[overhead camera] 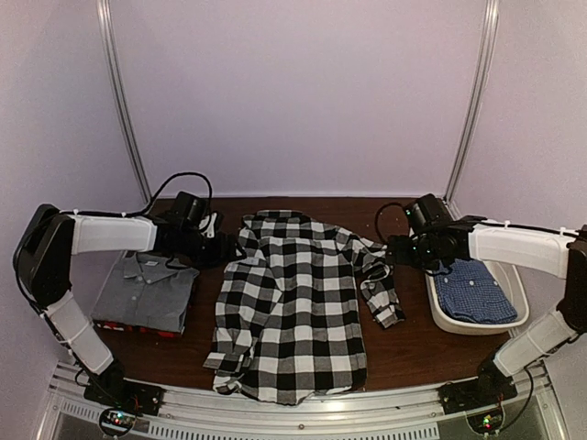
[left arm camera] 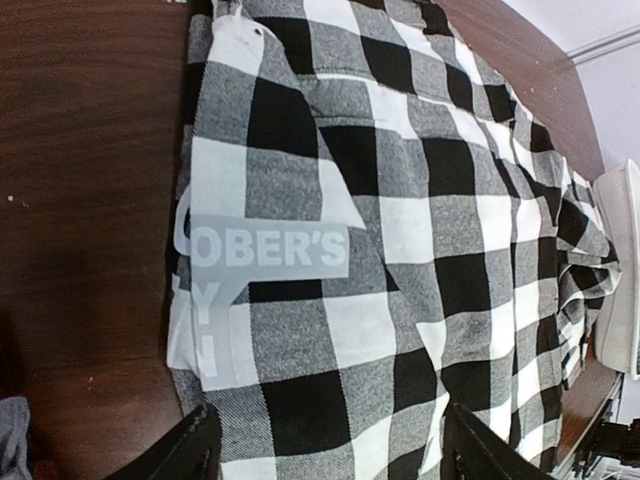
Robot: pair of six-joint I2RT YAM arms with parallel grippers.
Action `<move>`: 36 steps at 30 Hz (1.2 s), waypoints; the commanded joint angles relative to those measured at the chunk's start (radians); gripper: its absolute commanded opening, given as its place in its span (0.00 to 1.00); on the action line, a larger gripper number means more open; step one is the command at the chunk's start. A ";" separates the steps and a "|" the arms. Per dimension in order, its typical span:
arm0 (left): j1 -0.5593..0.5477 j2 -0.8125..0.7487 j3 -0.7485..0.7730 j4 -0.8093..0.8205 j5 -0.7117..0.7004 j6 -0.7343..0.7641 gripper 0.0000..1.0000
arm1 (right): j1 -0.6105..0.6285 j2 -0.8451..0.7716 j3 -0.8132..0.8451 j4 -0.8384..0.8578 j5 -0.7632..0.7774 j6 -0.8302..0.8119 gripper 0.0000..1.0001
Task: Fold and stack the long sleeve shirts
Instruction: Move the bin to the corner of the board, then adjust the flattened shirt at the center of the board.
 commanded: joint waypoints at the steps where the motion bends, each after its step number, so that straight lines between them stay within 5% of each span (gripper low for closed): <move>1: -0.041 -0.061 -0.046 -0.051 -0.109 -0.003 0.76 | 0.052 0.070 0.078 -0.005 0.031 -0.010 0.90; 15: -0.144 -0.229 -0.319 -0.043 -0.117 -0.125 0.53 | 0.087 0.149 0.103 0.061 0.002 -0.016 0.89; 26: -0.166 -0.240 -0.294 -0.055 -0.140 -0.149 0.01 | 0.093 0.166 0.093 0.084 0.001 -0.020 0.89; 36: -0.166 -0.312 -0.112 -0.221 -0.302 -0.122 0.00 | 0.093 0.230 0.101 0.106 0.031 -0.039 0.90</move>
